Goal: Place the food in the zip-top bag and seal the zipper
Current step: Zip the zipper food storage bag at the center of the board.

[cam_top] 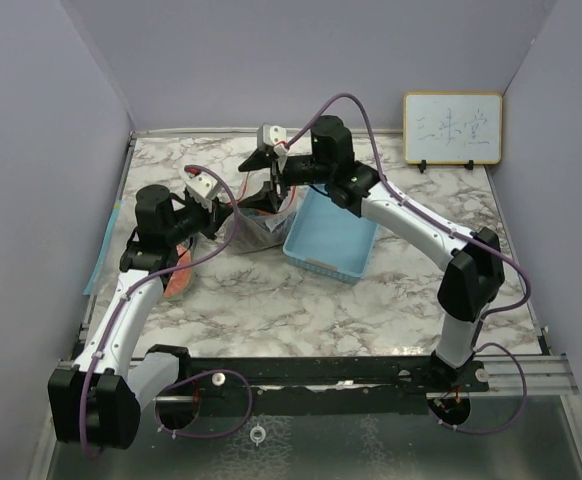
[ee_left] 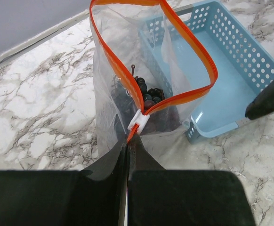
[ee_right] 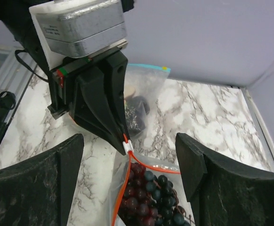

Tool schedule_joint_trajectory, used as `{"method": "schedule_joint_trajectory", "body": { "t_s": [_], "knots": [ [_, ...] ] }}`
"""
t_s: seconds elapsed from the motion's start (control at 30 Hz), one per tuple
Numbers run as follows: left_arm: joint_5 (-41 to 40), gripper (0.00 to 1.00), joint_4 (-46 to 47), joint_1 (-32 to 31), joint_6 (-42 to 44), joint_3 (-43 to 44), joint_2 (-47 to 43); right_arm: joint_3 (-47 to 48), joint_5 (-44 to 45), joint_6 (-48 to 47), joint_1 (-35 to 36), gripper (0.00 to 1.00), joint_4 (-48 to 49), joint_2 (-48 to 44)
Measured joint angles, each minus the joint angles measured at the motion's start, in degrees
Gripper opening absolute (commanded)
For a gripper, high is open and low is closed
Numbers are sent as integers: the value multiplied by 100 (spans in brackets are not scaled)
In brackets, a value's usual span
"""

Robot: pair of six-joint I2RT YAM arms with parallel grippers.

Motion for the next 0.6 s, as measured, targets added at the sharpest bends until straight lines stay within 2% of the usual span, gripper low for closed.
{"method": "schedule_joint_trajectory", "body": {
  "t_s": [0.33, 0.4, 0.47, 0.6],
  "knots": [
    [-20, 0, -101, -48, 155, 0, -26, 197, -966, -197, 4, 64, 129, 772],
    [-20, 0, -101, -50, 170, 0, -26, 197, -1014, -197, 4, 54, 129, 863],
    [-20, 0, -103, -74, 179, 0, -26, 197, -1036, -177, 4, 36, 140, 925],
    [-24, 0, -109, -87, 197, 0, -24, 223, -1047, -52, 4, 33, 258, 1001]
  ]
}}
